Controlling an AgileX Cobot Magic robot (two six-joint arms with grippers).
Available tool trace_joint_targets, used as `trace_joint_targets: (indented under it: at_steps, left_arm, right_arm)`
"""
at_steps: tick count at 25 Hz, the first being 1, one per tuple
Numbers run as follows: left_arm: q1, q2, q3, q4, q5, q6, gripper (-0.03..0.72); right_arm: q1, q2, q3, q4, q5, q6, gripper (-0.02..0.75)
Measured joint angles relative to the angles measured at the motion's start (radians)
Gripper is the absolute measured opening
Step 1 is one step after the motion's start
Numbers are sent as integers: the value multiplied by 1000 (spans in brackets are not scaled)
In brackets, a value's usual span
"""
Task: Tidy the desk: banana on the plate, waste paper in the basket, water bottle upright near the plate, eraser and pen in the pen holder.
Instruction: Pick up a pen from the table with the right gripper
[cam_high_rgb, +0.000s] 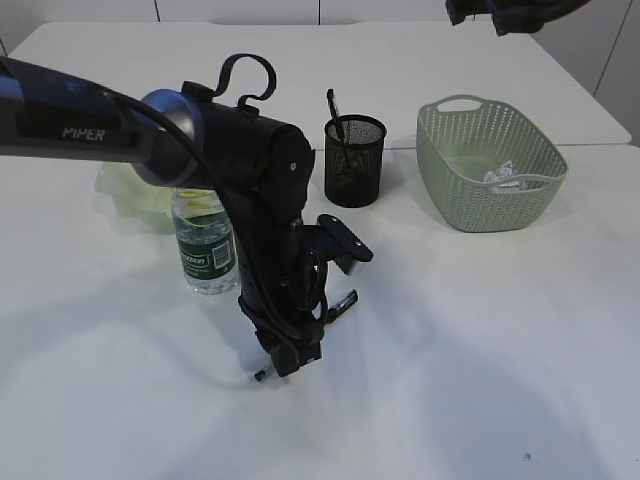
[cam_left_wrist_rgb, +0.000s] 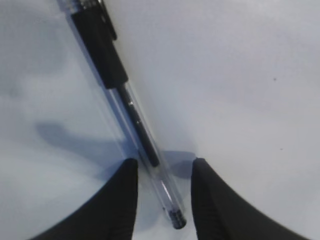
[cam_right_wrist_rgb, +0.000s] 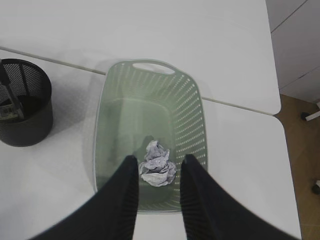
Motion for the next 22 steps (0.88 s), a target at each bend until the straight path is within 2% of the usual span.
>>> trace_joint_targets:
  at_steps: [8, 15, 22]
  left_arm:
    - [0, 1, 0, 32, 5, 0, 233]
    - [0, 1, 0, 33, 24, 0, 133]
    - [0, 1, 0, 33, 27, -2, 122]
  right_arm:
    - [0, 0, 0, 0, 0, 0, 219]
    - [0, 0, 0, 0, 0, 0, 219]
    - [0, 0, 0, -4, 0, 0, 219]
